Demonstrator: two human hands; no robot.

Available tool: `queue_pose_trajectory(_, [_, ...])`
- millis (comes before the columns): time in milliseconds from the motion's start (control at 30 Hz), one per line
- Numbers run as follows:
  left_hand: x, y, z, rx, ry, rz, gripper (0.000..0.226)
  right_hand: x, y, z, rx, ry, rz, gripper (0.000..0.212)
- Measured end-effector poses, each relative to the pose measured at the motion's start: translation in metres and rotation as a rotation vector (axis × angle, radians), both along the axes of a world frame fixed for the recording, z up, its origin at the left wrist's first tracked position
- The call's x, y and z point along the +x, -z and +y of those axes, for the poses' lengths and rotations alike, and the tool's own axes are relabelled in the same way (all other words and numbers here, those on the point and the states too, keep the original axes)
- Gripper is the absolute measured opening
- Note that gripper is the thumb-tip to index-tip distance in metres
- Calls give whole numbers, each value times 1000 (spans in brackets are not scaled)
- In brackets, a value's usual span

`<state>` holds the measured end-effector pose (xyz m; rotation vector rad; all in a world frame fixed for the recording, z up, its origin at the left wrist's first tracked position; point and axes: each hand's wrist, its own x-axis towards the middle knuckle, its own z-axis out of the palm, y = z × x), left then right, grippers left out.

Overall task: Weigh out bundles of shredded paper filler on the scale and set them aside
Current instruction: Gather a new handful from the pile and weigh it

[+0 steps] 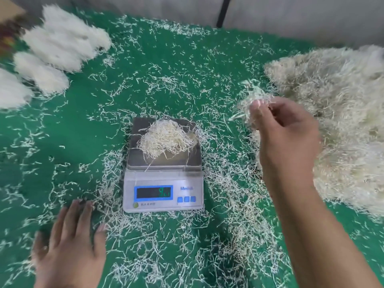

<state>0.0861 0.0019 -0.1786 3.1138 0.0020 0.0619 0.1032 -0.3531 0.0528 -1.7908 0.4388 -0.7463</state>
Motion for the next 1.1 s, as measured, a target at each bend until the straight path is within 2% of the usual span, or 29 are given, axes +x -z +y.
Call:
queue_pose_trajectory(100, [1, 3, 1, 4, 15, -32, 72, 40, -25, 21, -81, -93, -110, 11])
queue_pose_trajectory(167, [1, 2, 0, 4, 14, -55, 72, 67, -30, 36, -194, -151, -118, 12])
queue_pose_trajectory(233, [1, 1, -3, 3, 16, -60, 72, 88, -21, 51, -374, -238, -21, 12])
queue_pose_trajectory(367, [0, -3, -4, -7, 22, -53, 71, 104, 26, 63, -745, -490, 316, 19])
queue_pose_trajectory(433, [-1, -7, -4, -3, 24, -39, 69, 102, 44, 61, -875, -518, 424, 23])
queue_pose_trajectory(533, [-1, -13, -6, 5, 32, 5, 68, 93, 51, 54, -845, -466, 425, 22])
queue_pose_trajectory(667, [-4, -20, -7, -17, 4, 94, 69, 75, 41, 48, -672, -387, 331, 39])
queue_pose_trajectory(767, [-7, -23, -8, -85, 0, 97, 68, 54, 44, 35, -605, -294, 289, 36])
queue_pose_trajectory(900, [-8, -28, -9, -84, 4, 109, 68, 6, 79, 10, -547, -118, 426, 43])
queue_pose_trajectory(933, [-8, -28, -9, -86, 0, 112, 68, -9, 93, 6, -527, -94, 495, 51])
queue_pose_trajectory(1000, [-9, -27, -9, -94, -2, 111, 68, -39, 119, 2, -487, -118, 670, 80])
queue_pose_trajectory(1067, [-9, -27, -9, -91, -4, 110, 68, -64, 145, 2, -489, -201, 798, 107])
queue_pose_trajectory(1100, [-9, -26, -9, -87, -4, 109, 68, -74, 158, 2, -532, -255, 829, 113])
